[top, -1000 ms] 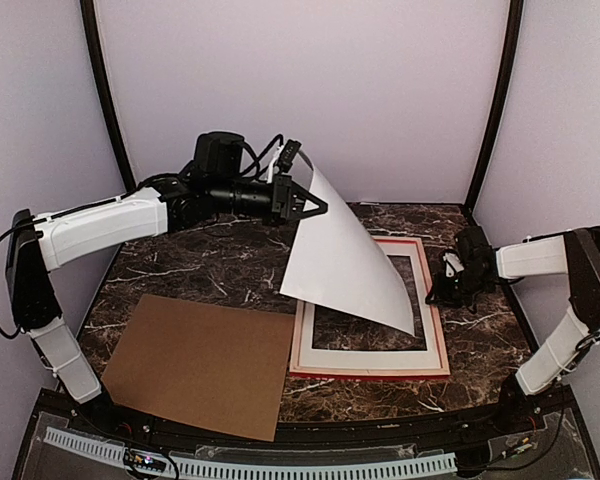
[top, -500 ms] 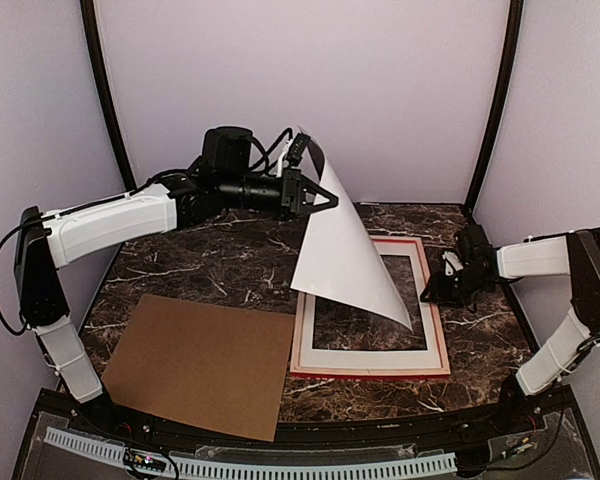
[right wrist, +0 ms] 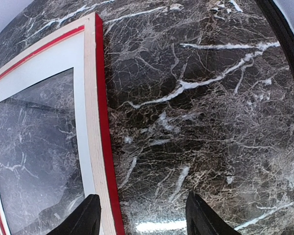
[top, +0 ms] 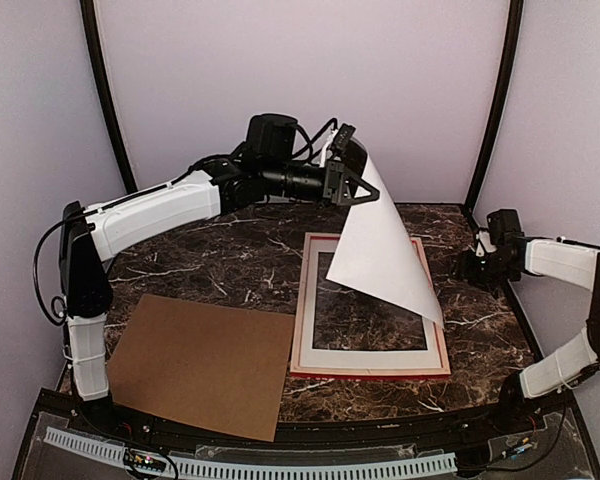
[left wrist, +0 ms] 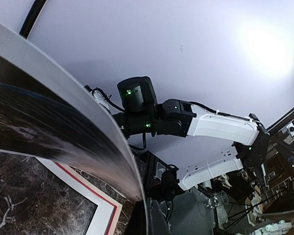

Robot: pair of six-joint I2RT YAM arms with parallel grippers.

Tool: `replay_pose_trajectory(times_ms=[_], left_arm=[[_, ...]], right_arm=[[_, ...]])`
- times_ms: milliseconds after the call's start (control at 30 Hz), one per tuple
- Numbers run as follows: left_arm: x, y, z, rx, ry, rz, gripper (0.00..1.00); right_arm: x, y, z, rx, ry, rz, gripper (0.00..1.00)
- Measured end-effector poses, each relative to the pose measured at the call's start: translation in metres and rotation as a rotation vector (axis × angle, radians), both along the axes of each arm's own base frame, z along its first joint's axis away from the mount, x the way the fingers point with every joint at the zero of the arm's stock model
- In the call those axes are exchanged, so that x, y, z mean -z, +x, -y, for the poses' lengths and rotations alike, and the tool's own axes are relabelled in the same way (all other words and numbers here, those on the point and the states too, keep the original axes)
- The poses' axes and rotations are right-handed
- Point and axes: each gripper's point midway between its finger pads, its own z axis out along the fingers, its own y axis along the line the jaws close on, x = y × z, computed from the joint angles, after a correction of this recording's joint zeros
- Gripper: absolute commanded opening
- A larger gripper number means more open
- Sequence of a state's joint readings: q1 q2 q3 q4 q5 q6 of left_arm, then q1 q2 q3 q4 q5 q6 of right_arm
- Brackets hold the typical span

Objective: Put the photo into the frame
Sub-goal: Place the photo on the mat board.

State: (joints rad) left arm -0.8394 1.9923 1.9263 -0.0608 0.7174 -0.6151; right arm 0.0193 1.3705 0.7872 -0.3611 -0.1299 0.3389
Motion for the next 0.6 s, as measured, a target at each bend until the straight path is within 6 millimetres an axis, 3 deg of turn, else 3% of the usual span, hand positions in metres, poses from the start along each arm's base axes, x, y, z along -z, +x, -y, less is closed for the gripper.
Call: replay_pose_trajectory(times_ms=[167,300,400,600], left_arm=[[0.008,-0.017,0.015,0.053,0.031,0.018,0.0],[0.039,-0.015,0.016,0.028,0.077,-0.026,0.0],[0.092,0.004,0.003,-0.039,0.129,-0.141,0.0],[0.215,0.052,-0.042,-0.207,0.236,-0.417,0.0]], right_arm=[[0.0,0.0,0.002,0.006,0.0,-0.002,0.61],[0.0,0.0,0.007,0.021,0.0,-0.003,0.6],[0.0,0.0,0.013,0.038,0.0,-0.003,0.6],[0.0,0.0,0.015,0.043,0.004,-0.004,0.6]])
